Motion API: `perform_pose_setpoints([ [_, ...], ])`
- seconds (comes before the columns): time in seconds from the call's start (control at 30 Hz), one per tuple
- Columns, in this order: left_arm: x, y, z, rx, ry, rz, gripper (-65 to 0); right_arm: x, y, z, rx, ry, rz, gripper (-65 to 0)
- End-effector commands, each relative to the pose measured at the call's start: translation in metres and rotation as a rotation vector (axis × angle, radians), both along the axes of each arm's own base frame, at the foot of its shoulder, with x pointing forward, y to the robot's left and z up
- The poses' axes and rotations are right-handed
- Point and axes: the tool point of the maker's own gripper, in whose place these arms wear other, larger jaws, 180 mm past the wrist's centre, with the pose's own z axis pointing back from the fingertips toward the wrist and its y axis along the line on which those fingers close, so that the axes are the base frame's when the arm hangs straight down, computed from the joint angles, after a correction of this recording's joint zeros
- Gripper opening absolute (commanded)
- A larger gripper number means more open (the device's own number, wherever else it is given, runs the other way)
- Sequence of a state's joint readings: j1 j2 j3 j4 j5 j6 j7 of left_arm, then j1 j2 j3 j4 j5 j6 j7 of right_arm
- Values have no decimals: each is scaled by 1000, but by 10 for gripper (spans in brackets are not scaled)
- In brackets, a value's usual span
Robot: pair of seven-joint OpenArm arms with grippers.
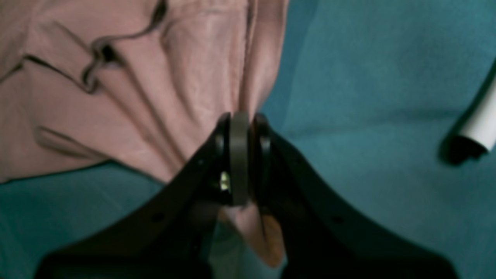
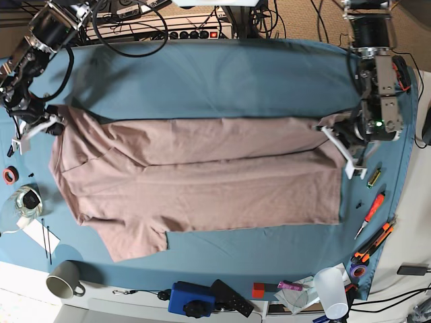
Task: Fold the T-shirt properly
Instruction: 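Drag the shirt toward the robot with both grippers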
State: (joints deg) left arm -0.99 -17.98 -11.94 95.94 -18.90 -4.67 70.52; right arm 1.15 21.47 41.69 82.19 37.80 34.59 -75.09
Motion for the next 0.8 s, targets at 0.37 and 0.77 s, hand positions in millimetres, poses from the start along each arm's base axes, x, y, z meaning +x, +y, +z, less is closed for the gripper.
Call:
perform_pose_setpoints([
  [0.37,-19,11,6,8,24,-75,-650,-48,-36,23,-1,-7,-64,-650],
  [0.77,-79,5,9,95,44,-136,-650,-90,-42,31,-119,65,-41,-650],
])
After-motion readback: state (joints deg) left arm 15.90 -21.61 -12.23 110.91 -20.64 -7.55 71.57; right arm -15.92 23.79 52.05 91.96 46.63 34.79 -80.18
